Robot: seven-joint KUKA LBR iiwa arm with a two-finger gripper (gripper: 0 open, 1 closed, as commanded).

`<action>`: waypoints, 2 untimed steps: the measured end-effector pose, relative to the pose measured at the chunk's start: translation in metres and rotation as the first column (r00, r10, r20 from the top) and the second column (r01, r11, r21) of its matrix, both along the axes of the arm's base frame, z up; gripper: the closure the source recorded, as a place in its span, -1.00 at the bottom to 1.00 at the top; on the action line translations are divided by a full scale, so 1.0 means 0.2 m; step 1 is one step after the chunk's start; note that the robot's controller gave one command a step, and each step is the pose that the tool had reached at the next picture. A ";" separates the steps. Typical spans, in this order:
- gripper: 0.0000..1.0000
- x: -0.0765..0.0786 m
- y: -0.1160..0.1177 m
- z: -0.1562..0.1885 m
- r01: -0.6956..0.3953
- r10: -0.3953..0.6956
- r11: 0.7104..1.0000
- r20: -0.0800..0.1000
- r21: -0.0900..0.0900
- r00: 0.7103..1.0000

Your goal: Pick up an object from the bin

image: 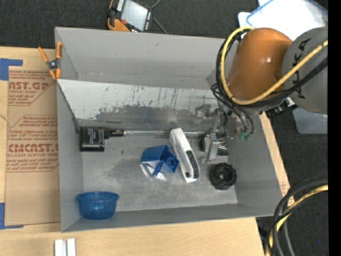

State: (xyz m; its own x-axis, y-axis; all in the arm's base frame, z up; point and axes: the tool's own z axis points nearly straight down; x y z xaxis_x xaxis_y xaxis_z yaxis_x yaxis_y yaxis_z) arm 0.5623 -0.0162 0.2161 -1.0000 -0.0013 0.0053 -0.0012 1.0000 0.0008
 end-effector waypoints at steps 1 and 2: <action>-1.00 0.01 0.00 0.02 0.000 0.000 1.000 0.008 0.000 1.000; -1.00 0.08 0.28 -0.63 -0.115 0.115 0.993 0.012 -0.001 0.993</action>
Offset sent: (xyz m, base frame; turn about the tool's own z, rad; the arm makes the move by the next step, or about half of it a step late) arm 0.0166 0.0642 -0.1461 -0.1321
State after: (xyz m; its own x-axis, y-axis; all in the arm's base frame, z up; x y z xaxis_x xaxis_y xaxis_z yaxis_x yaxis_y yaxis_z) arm 0.5786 0.0397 0.0905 -0.9932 -0.1159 -0.0064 -0.1159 0.9933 -0.0002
